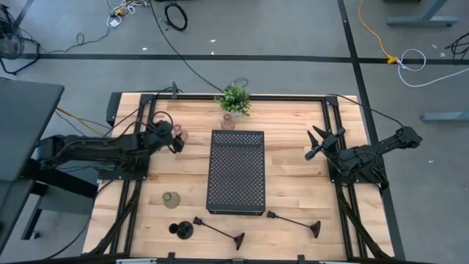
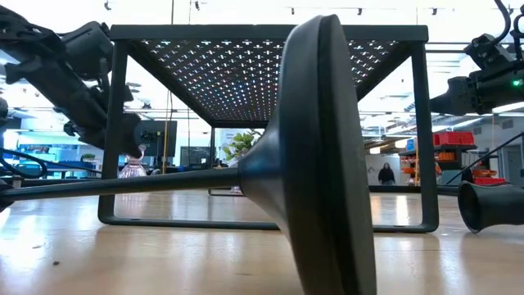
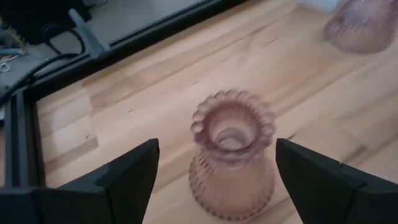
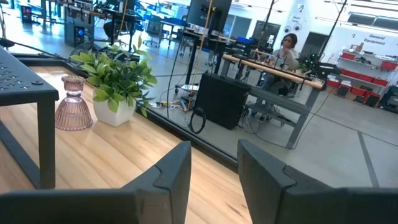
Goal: Pick & Place candle stick holders
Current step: Put the left purple glass candle holder on the shelf
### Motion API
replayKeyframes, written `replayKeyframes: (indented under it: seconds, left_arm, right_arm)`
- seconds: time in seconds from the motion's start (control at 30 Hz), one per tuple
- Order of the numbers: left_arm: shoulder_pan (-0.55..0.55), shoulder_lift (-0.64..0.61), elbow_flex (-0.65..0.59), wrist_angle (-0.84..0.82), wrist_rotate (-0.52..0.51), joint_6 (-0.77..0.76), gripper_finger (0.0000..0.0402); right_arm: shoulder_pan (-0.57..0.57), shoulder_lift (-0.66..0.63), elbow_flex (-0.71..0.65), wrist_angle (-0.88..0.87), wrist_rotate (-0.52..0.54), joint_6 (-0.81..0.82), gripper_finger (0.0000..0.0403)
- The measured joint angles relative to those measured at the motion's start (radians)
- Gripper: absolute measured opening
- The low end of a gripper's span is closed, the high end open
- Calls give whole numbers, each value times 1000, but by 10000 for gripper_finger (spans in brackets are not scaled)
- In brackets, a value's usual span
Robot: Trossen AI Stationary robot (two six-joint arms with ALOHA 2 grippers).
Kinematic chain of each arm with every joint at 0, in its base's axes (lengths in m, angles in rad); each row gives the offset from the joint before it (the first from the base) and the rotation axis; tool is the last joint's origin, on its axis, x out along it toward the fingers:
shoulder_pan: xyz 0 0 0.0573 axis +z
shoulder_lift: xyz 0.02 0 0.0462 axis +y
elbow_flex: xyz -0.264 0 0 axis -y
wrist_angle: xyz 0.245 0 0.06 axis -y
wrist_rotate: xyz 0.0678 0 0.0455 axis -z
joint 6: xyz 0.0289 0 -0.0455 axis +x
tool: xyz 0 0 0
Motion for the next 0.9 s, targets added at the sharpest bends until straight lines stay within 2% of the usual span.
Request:
replayKeyframes:
  seconds: [0.17,0.4,0.57,0.73,0.77,0.9]
  left_arm:
    - [26,68,0,32,-2,0,323]
    - [53,153,0,177,1,25,316]
    - [81,216,0,182,13,25,253]
    - [97,263,5,210,16,21,140]
    - [97,268,6,211,16,22,128]
    - [96,271,3,251,37,62,128]
  right_arm:
    - [0,0,0,0,0,0,130]
    - [0,0,0,0,0,0,130]
    - [0,0,0,0,0,0,130]
    - [0,0,0,0,0,0,130]
    - [0,0,0,0,0,0,130]
    - [0,0,0,0,0,0,130]
